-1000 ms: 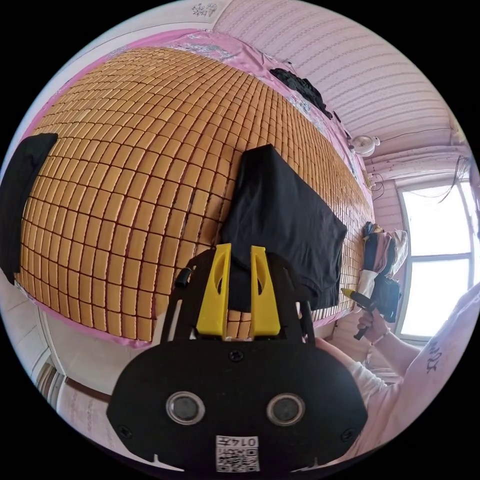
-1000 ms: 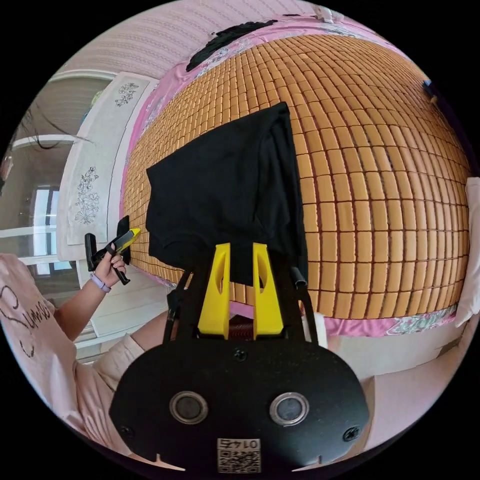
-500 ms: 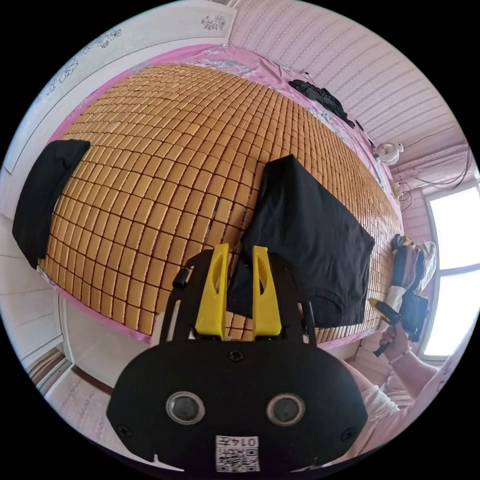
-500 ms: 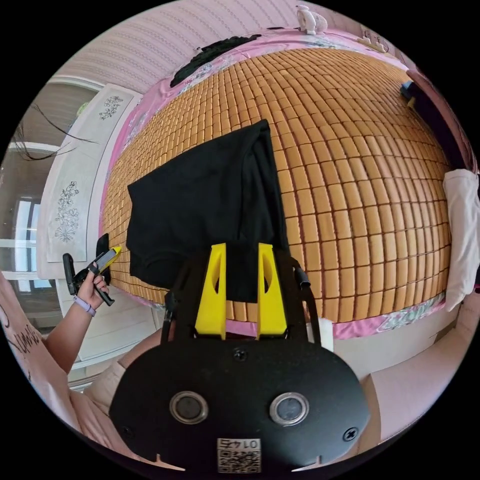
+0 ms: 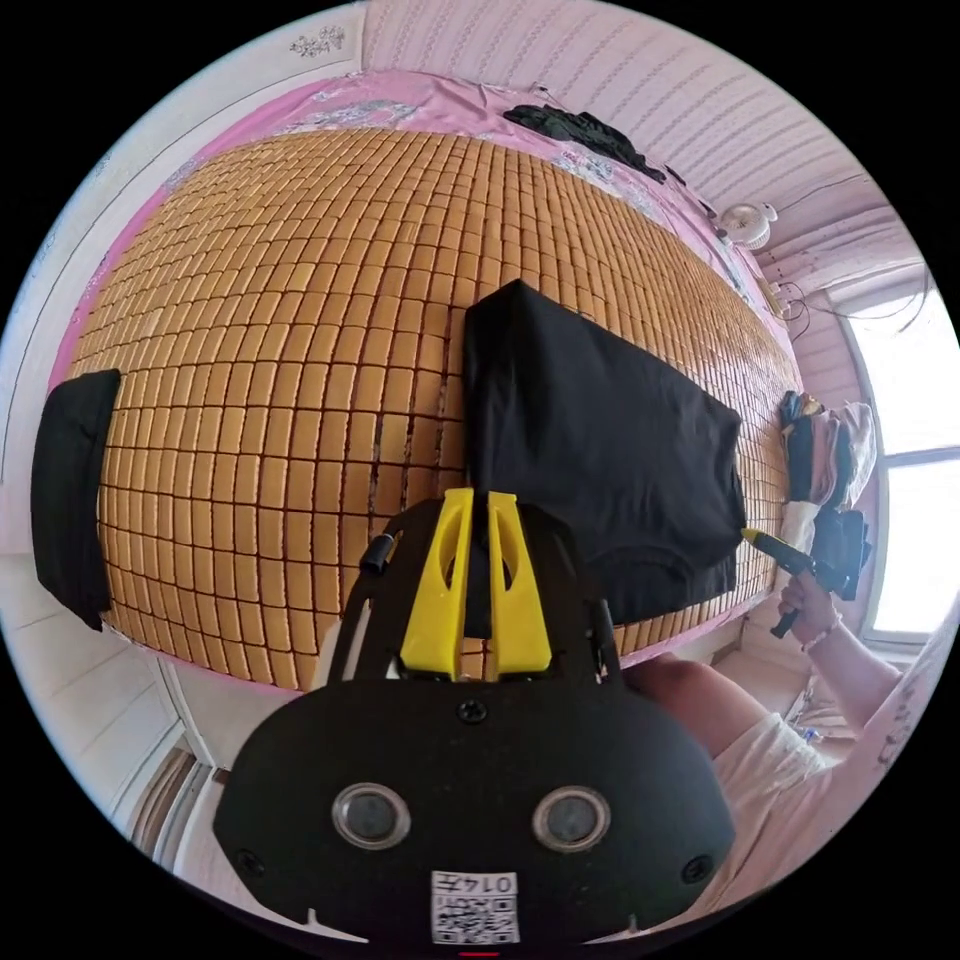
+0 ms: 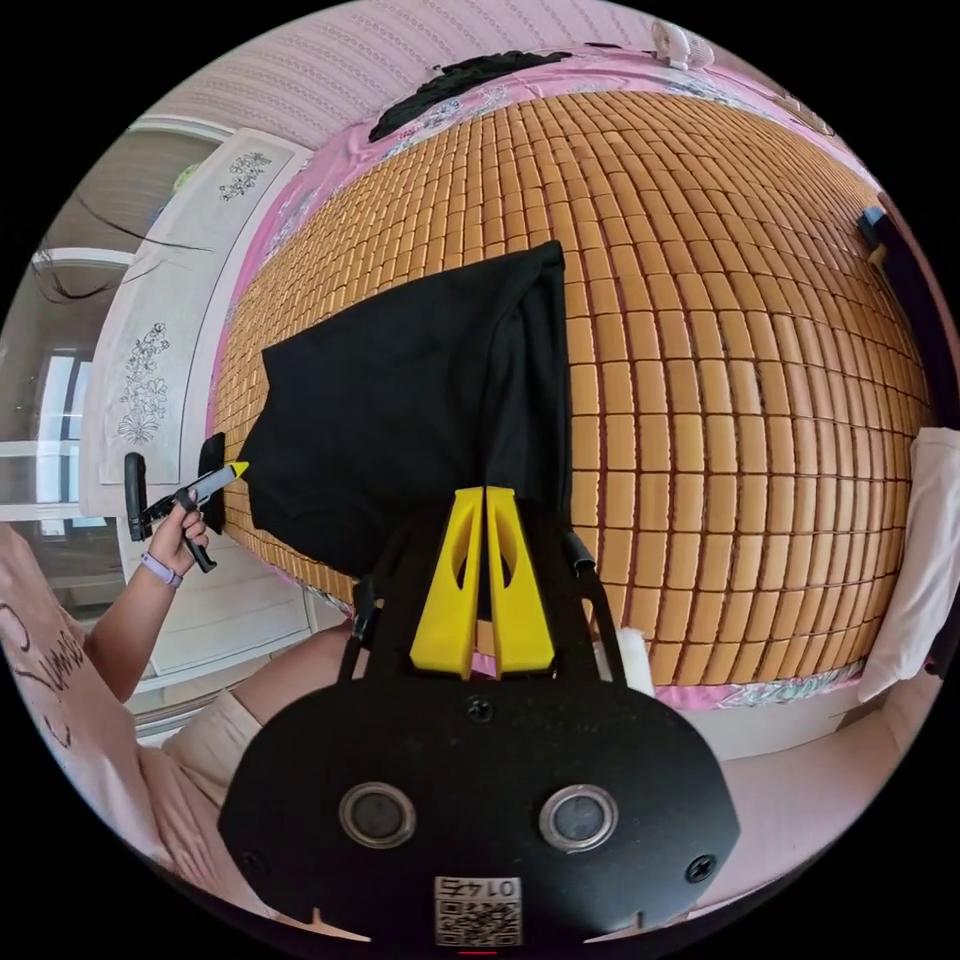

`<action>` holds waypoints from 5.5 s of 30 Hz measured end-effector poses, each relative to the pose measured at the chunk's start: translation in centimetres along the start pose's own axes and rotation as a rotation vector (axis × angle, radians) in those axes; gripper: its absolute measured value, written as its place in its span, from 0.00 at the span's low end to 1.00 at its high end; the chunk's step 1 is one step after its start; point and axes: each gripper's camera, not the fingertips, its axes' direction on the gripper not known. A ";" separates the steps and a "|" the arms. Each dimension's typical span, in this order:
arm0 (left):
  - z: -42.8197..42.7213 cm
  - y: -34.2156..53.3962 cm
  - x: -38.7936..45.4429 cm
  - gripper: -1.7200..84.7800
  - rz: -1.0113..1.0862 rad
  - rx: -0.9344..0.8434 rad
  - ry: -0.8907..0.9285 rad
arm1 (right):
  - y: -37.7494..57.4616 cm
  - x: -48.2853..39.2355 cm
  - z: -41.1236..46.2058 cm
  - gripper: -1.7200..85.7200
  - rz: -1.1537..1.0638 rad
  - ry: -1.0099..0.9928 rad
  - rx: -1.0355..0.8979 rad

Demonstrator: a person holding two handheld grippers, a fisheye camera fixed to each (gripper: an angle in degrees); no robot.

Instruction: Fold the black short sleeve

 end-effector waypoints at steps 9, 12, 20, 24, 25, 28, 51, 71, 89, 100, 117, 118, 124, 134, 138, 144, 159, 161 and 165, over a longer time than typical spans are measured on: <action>-2.1 -0.1 2.8 0.02 0.126 -0.059 -0.018 | -1.6 2.9 -1.8 0.02 0.092 -0.215 -0.120; -3.2 -0.1 3.6 0.01 0.146 -0.063 0.017 | -1.6 3.3 -1.8 0.02 0.115 -0.230 -0.176; -2.3 2.5 3.5 0.01 0.067 -0.252 0.156 | 0.7 5.1 2.0 0.02 0.189 -0.244 -0.350; 1.3 3.9 2.9 0.01 0.028 -0.299 0.088 | 2.8 5.3 7.7 0.03 0.154 -0.109 -0.346; 2.3 4.5 3.0 0.01 0.035 -0.301 0.079 | 3.4 5.0 8.9 0.03 0.145 -0.071 -0.333; 3.3 5.7 3.5 0.02 0.056 -0.320 -0.011 | 5.0 4.3 10.5 0.04 0.128 -0.031 -0.288; 2.5 16.4 10.4 0.01 0.134 -0.059 -0.184 | 17.6 -2.0 27.5 0.01 -0.286 0.288 -0.244; -2.4 32.5 11.7 0.01 0.070 0.288 -0.107 | 31.0 -4.6 36.4 0.01 -0.389 0.451 -0.011; 3.4 34.5 25.6 0.01 0.407 0.182 0.116 | 25.8 -14.0 41.3 0.01 -0.642 0.408 0.025; 9.5 34.1 29.9 0.01 0.515 0.119 0.040 | 11.7 -20.1 50.3 0.01 -0.735 0.654 -0.302; 9.5 36.6 32.6 0.02 0.619 0.160 0.150 | 7.9 -13.5 31.2 0.01 -0.678 0.344 -0.073; 9.3 37.2 33.3 0.03 0.640 0.185 0.160 | 9.9 -10.7 28.8 0.02 -0.600 0.316 -0.030; 9.0 39.8 37.8 0.08 0.708 0.192 0.201 | 20.3 2.4 22.5 0.14 -0.180 0.259 0.065; 9.7 42.5 47.5 0.11 0.963 0.121 0.101 | 20.9 7.6 16.8 0.04 -0.068 0.058 -0.003; 9.5 42.3 49.8 0.14 0.978 0.135 0.113 | 20.9 7.7 10.5 0.03 -0.122 -0.056 0.089; 9.6 42.6 53.7 0.11 1.063 0.146 0.040 | 21.7 7.7 4.0 0.03 -0.095 -0.371 0.148; 3.0 47.8 47.7 0.02 1.079 0.154 0.059 | 18.5 17.4 3.4 0.14 0.337 -0.319 0.357; 2.3 47.7 46.2 0.02 1.057 0.152 0.035 | 17.4 17.0 4.4 0.09 0.348 -0.268 0.318; 0.7 47.2 44.2 0.02 1.021 0.171 0.064 | 17.6 16.5 3.6 0.04 0.287 -0.306 0.352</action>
